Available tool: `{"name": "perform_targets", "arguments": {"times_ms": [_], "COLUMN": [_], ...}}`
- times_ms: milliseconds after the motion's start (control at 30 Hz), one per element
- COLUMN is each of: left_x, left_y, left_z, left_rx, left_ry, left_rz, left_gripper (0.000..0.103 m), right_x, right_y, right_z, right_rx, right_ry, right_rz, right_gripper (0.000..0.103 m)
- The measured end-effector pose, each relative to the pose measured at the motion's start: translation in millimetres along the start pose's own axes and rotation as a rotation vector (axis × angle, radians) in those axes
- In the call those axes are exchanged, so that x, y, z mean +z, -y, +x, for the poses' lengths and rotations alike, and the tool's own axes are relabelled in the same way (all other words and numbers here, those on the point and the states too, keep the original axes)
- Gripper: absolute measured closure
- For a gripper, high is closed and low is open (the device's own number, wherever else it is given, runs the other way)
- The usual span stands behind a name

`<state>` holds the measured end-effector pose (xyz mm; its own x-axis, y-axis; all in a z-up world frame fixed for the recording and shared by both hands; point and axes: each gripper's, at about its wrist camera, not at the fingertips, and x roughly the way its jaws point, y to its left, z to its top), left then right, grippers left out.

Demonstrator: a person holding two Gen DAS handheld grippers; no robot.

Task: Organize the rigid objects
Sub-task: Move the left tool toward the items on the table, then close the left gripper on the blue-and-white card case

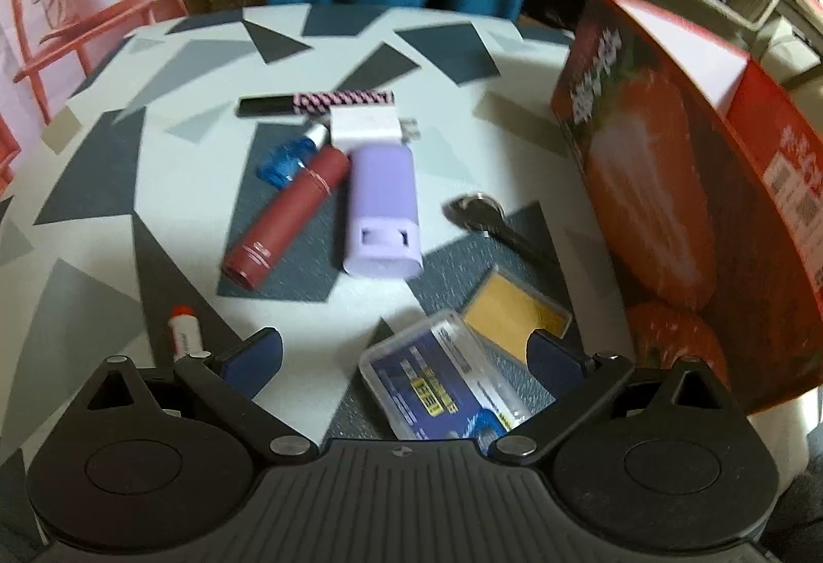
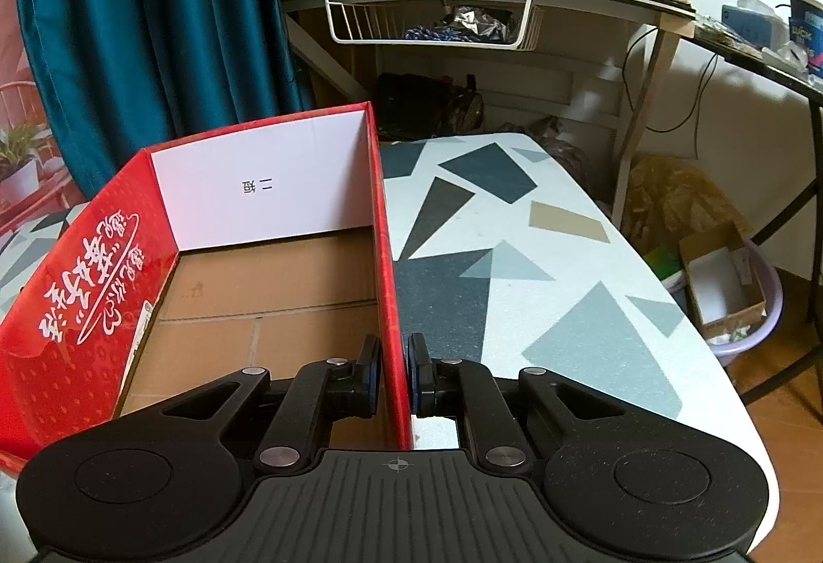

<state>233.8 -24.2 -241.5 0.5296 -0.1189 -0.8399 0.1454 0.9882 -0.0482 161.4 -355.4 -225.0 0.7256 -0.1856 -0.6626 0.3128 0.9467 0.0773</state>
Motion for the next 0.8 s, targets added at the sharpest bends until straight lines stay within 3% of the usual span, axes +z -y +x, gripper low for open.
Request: {"name": "perform_targets", "arguments": {"times_ms": [300, 467, 533, 800], "left_x": [-2.2, -1.7, -1.5, 7.8], "left_y": [-5.6, -7.2, -10.1, -16.1], "left_z": [14.0, 15.2, 15.9, 22.1], "left_rx": [-0.015, -0.03, -0.072, -0.036], "left_ry": [-0.043, -0.065, -0.062, -0.022], "left_rz": [-0.056, -0.08, -0.1, -0.104], "left_gripper": [0.014, 0.017, 0.036, 0.039], "right_x": [0.3, -0.1, -0.6, -0.8], "right_y": [0.1, -1.0, -0.8, -1.5], "right_z": [0.0, -1.2, -1.2, -2.3], "right_rx": [0.003, 0.006, 0.007, 0.008], "right_ry": [0.002, 0.004, 0.004, 0.006], "right_rz": [0.002, 0.001, 0.002, -0.003], "right_gripper": [0.093, 0.093, 0.093, 0.093]}}
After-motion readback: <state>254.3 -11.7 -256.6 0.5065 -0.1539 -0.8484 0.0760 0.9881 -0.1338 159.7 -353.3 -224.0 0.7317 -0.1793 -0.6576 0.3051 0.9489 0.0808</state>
